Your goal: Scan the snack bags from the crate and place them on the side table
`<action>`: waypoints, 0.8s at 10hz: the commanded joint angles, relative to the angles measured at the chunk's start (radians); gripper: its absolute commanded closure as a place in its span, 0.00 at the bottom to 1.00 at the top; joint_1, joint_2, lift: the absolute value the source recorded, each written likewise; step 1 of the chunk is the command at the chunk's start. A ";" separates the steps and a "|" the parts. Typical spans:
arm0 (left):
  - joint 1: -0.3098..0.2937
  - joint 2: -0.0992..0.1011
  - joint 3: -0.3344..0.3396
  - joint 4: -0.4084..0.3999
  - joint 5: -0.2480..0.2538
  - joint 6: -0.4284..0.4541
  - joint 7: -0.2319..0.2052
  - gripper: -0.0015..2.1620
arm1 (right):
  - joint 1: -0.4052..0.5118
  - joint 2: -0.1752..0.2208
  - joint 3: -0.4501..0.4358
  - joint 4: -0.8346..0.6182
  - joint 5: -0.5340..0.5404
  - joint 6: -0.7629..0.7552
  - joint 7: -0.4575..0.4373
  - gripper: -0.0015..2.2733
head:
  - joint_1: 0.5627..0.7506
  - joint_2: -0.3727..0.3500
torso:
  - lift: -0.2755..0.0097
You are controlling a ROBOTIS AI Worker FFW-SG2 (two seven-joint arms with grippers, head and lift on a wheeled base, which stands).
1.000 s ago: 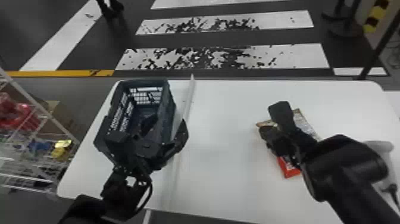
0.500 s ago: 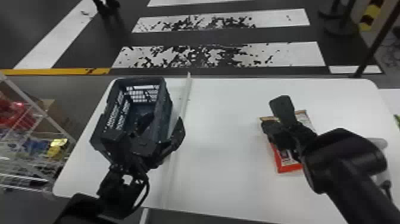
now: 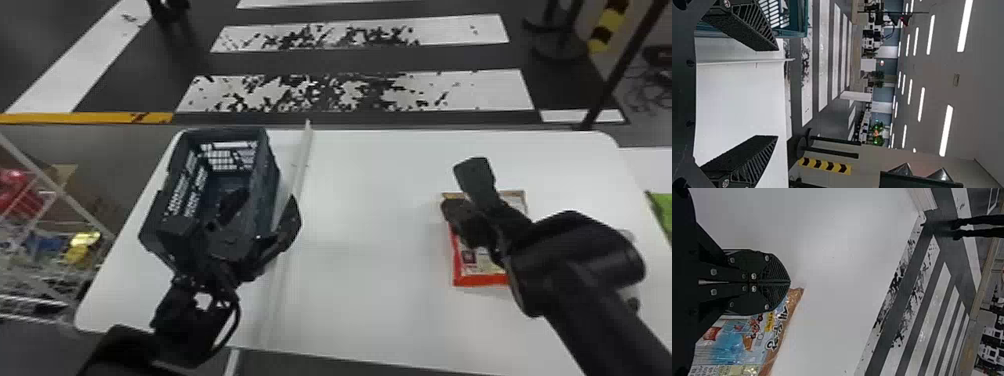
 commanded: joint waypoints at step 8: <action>0.002 -0.002 0.000 -0.001 0.001 0.000 0.001 0.04 | 0.204 -0.038 -0.079 -0.528 -0.013 0.314 0.002 0.05 | 0.70 0.69 | 0.79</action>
